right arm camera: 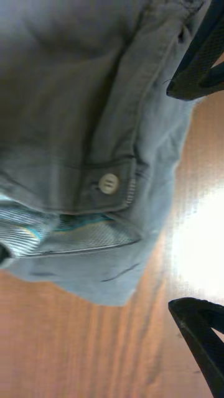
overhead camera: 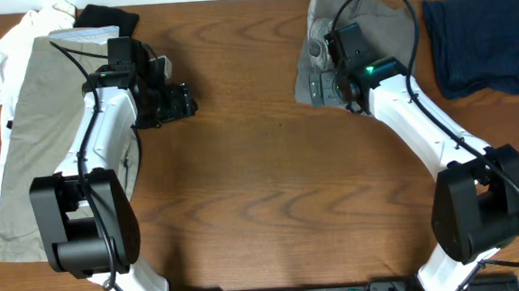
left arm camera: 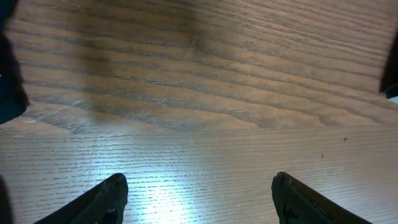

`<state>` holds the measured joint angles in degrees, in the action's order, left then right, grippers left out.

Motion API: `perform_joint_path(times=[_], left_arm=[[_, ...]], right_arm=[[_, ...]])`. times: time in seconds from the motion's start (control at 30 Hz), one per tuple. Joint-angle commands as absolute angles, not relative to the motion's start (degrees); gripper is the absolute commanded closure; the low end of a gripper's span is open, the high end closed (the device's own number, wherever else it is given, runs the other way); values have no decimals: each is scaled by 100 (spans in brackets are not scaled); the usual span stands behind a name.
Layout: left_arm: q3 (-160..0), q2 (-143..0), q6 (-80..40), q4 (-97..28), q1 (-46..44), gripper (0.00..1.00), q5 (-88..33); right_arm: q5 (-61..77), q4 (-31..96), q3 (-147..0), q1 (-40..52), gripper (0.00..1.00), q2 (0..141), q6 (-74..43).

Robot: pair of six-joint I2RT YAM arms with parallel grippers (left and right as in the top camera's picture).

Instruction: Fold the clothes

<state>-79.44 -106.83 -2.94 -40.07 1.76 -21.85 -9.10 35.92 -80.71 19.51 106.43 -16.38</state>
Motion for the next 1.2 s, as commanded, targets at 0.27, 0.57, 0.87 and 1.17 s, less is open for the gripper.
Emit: perform_joint_path(times=[0.27,0.57,0.87,1.17], left_arm=[[-8049,-10556,-217,-4005,196,24,-2106],[-8049,-10556,-217,-4003,196,24,-1828],[-8049,-10556,-217,-4003,196,24,-1828],[-8049,-10556,-217,-4001,196,20,-1828]], right_arm=[[-1372,1706,-8055,1881,9,11806,-2036],[-1201,1911,-8055,1883,8,12348,-2034],[-1354,4075,-8055,1741,2,12344,-1962],[-1256,4742,-8062,1712,2,11880,-1240]])
